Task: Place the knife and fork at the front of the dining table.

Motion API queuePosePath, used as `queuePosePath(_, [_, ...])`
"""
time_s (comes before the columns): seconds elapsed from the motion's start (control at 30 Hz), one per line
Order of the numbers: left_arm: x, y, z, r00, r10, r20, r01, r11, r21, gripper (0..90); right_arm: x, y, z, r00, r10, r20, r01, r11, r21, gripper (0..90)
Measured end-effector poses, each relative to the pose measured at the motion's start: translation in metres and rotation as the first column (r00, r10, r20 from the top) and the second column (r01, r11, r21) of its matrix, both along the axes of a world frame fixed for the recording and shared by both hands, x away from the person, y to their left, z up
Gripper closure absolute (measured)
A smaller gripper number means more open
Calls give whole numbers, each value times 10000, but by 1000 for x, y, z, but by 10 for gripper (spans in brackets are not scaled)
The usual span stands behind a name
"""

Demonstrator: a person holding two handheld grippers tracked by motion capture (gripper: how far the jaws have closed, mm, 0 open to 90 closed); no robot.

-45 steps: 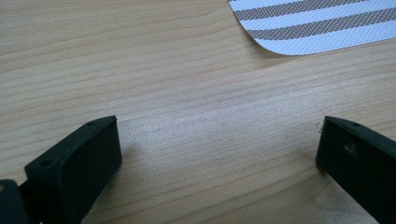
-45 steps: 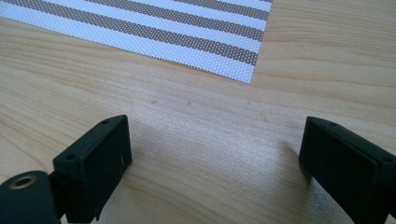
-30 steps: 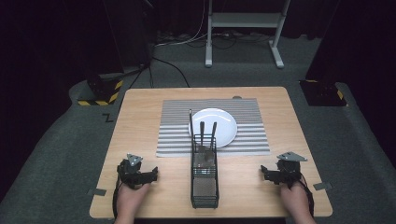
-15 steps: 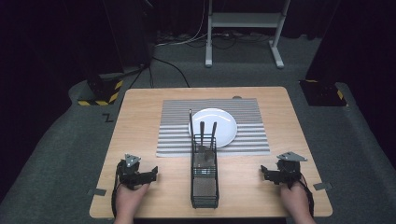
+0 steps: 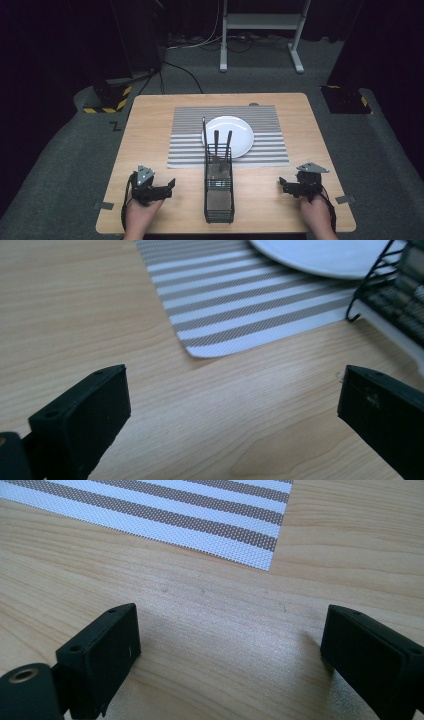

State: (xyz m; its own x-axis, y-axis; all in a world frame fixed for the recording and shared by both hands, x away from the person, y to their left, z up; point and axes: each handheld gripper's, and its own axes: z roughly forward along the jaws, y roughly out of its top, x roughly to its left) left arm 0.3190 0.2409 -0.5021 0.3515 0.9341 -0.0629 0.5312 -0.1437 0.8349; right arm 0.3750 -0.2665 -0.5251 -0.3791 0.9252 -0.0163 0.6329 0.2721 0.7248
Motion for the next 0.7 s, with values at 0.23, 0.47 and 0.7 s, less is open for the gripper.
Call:
queuePosePath(0.23, [-2, -10, 3, 9985, -483, 259, 490, 9985, -245, 6, 0, 0, 0, 10000, -27, -6, 27, 10000, 1, 86])
queuePosePath(0.47, [-2, -15, 7, 9967, -629, 521, 650, 9972, -381, 1, 0, 2, 0, 9999, -170, -4, 170, 9999, 28, 87])
queuePosePath(0.7, [-4, -15, 12, 9948, -555, 854, 609, 9963, -610, 1, -2, 3, 1, 10000, -24, 65, 23, 10000, 71, 129])
